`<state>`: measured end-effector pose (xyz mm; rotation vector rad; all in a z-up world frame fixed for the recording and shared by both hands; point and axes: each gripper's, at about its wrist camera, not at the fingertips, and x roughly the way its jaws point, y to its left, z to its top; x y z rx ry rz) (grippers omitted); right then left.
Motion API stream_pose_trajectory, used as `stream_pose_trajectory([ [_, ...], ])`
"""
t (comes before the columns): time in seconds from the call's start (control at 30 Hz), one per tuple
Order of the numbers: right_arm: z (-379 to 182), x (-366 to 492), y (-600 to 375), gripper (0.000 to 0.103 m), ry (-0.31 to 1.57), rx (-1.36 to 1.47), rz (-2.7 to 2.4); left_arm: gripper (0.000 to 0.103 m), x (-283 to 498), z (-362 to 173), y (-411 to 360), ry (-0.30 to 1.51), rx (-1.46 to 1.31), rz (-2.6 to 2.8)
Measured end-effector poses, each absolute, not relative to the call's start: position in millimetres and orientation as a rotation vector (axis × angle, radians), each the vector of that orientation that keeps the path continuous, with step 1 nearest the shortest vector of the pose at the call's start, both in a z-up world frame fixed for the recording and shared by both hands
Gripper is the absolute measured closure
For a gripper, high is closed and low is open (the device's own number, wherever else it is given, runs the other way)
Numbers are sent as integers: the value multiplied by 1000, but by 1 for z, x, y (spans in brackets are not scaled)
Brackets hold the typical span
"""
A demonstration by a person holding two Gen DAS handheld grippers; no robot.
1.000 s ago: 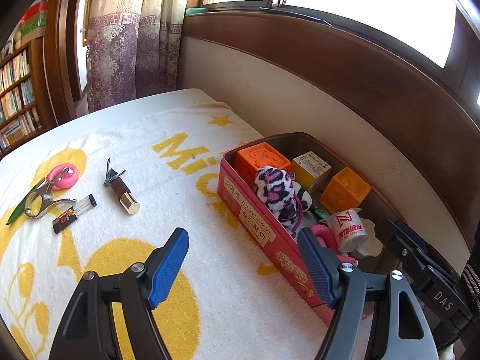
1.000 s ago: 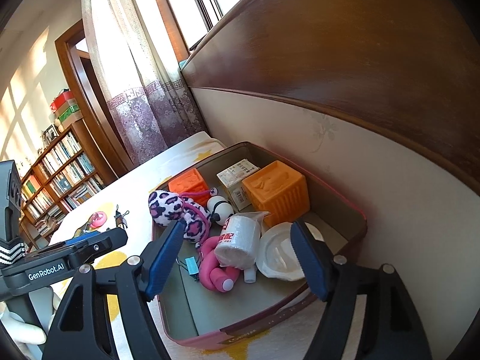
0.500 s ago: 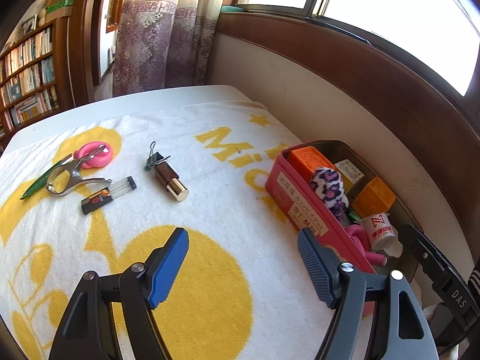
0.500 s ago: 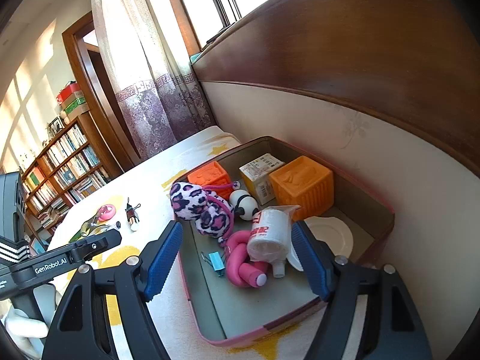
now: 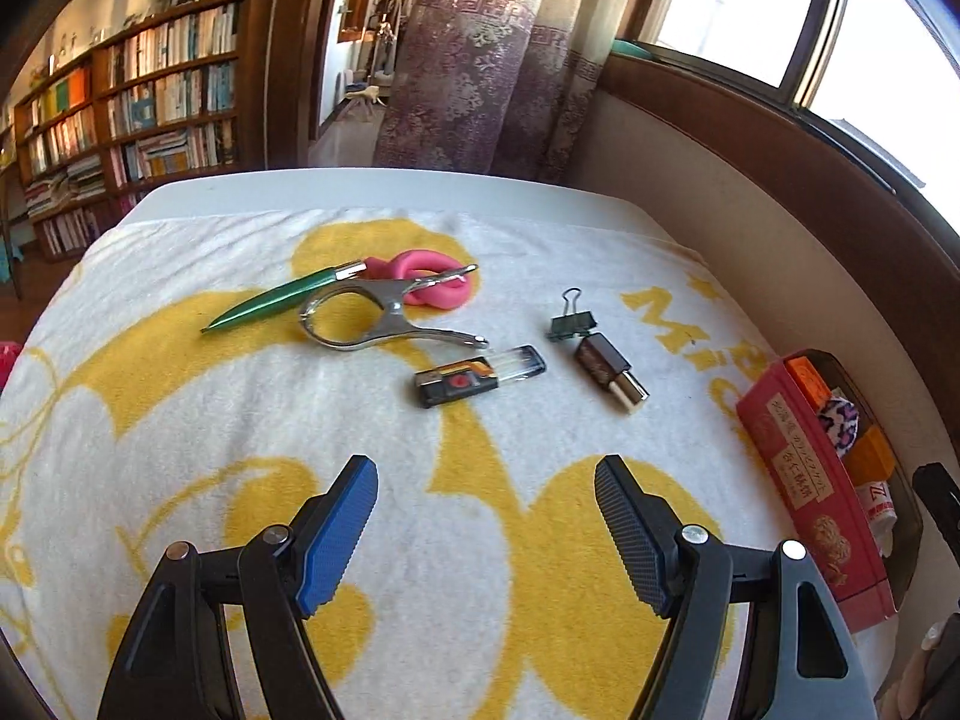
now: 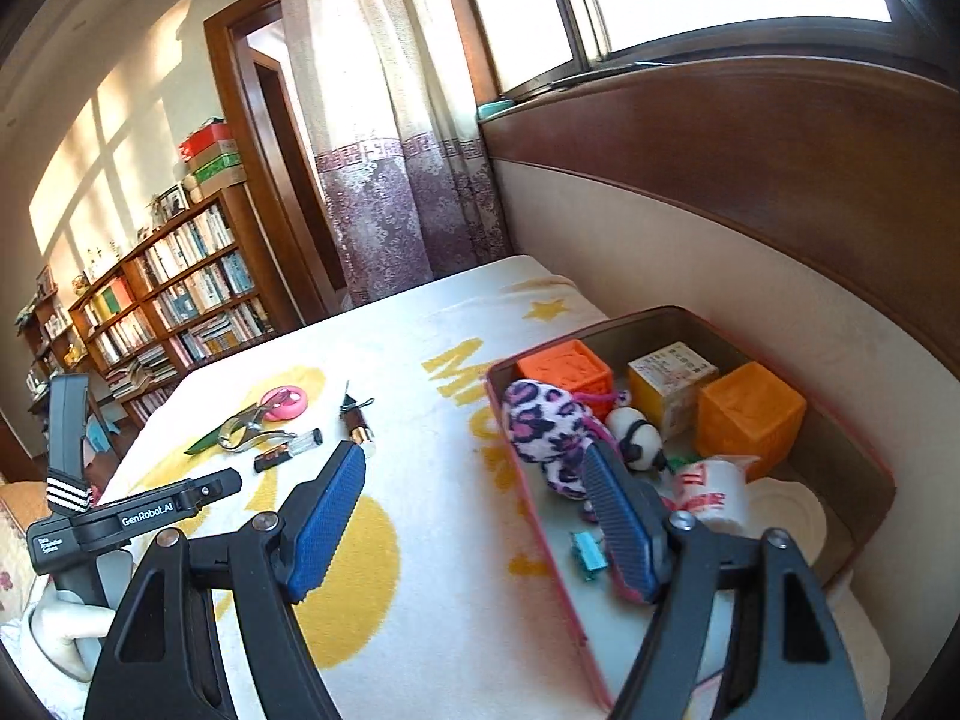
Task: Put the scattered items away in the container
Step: 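Move both grippers away from the tin back over the remaining items, then grasp the brown-and-gold lipstick tube with the right gripper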
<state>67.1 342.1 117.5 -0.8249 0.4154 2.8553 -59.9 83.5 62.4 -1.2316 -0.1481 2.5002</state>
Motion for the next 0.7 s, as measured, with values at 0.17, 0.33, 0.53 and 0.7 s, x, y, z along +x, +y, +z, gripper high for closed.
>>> stream_pose_trajectory([
  [0.17, 119, 37, 310, 25, 355, -893, 2953, 26, -68, 60, 52, -212, -1241, 2538],
  [0.33, 108, -3, 282, 25, 310, -1030, 2989, 26, -73, 54, 35, -256, -1256, 2546],
  [0.53, 92, -44, 265, 35, 263, -1181, 2974, 26, -79, 48, 17, -319, -1283, 2569],
  [0.7, 74, -79, 261, 45, 203, -1283, 2918, 26, -81, 44, 11, -347, -1299, 2567],
])
